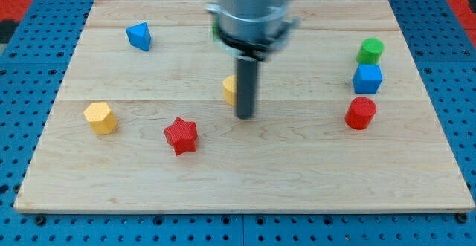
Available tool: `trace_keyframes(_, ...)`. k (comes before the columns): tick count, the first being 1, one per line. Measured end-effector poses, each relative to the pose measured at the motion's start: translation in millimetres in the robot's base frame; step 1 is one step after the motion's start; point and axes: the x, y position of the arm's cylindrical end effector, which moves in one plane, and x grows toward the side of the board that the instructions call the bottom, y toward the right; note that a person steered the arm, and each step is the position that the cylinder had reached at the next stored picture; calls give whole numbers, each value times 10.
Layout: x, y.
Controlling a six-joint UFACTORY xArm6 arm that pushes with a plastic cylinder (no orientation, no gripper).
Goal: Move the yellow heart to the top of green circle
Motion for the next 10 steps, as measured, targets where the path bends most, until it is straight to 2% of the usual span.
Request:
trace_keyframes(1,-383,-134)
trace_keyframes(2,-674,109)
trace_keyframes(3,-504,453)
trace_keyframes(4,-32,13)
trace_keyframes(5,-218,494)
trace_keyframes(6,-638,729)
trace_keyframes(7,-498,706)
trace_keyframes(8,-205,970)
trace_keyframes(9,-569,1240)
trace_keyframes(10,-1084,1223)
